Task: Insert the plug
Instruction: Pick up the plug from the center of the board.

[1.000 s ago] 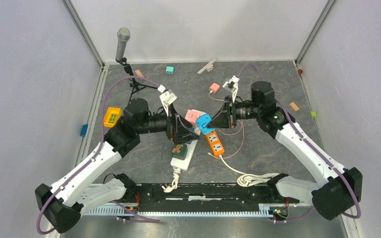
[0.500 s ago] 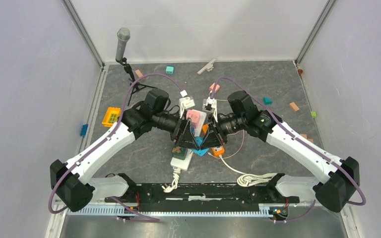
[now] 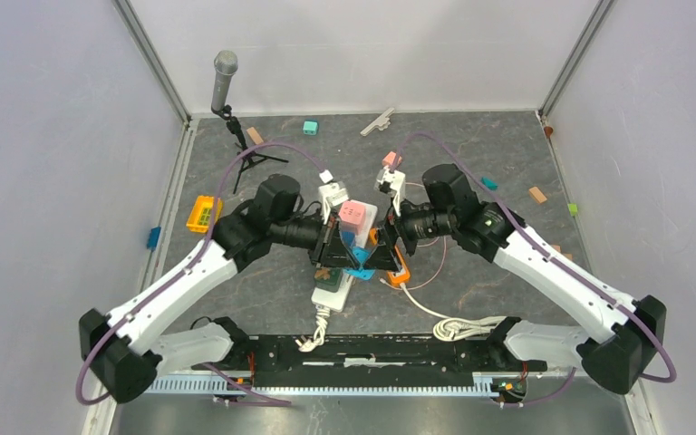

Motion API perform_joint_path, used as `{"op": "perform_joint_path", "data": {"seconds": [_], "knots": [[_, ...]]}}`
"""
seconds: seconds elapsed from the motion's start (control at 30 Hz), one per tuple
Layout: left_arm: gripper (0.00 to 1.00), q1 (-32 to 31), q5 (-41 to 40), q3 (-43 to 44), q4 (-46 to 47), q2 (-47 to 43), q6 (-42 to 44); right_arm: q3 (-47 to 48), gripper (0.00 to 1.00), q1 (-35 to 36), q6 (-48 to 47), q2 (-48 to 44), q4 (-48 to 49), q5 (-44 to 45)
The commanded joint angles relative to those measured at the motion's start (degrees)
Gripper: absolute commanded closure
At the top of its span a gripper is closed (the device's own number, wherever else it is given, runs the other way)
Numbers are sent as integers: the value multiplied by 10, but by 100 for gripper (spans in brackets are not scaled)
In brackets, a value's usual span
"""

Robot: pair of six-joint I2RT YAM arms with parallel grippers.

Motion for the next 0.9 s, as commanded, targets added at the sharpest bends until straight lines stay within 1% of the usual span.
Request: {"op": "perform_joint_path", "data": {"seconds": [0.0, 0.03, 0.1, 0.2, 0.27, 0.33, 0.37, 0.4, 0.57, 0.63, 0.7, 0.8, 0.83, 0.87], "knots": [[98, -2, -138, -33, 111, -90, -98, 6, 2, -7, 62, -48, 62, 121], [98, -2, -179, -51, 136, -112, -122, -8, 2, -11, 88, -59, 89, 122], [98, -2, -228, -85, 195, -159, -168, -47, 2, -19, 150, -81, 159, 113], [98, -2, -287, -143, 286, -226, -241, -130, 2, -30, 255, -119, 322, 66], [98, -2, -305, -175, 343, -259, -281, -176, 2, -31, 326, -132, 440, 34], [98, -2, -305, -193, 383, -278, -308, -202, 3, -31, 386, -130, 529, 12], [98, -2, -302, -200, 396, -285, -319, -212, 5, -31, 417, -124, 581, -5], [98, -2, -295, -204, 411, -288, -328, -218, 9, -31, 442, -116, 615, -20], [98, -2, -251, -209, 449, -285, -352, -237, 25, -30, 515, -87, 728, -44], [98, -2, -242, -208, 454, -282, -356, -241, 29, -30, 537, -82, 768, -45], [98, -2, -237, -210, 459, -279, -359, -236, 32, -29, 543, -77, 780, -46], [98, -2, -225, -211, 470, -274, -361, -227, 34, -28, 545, -71, 781, -47], [98, -2, -219, -211, 472, -272, -361, -223, 36, -28, 545, -67, 781, -47], [98, -2, -212, -211, 472, -268, -361, -219, 39, -28, 547, -64, 780, -49]]}}
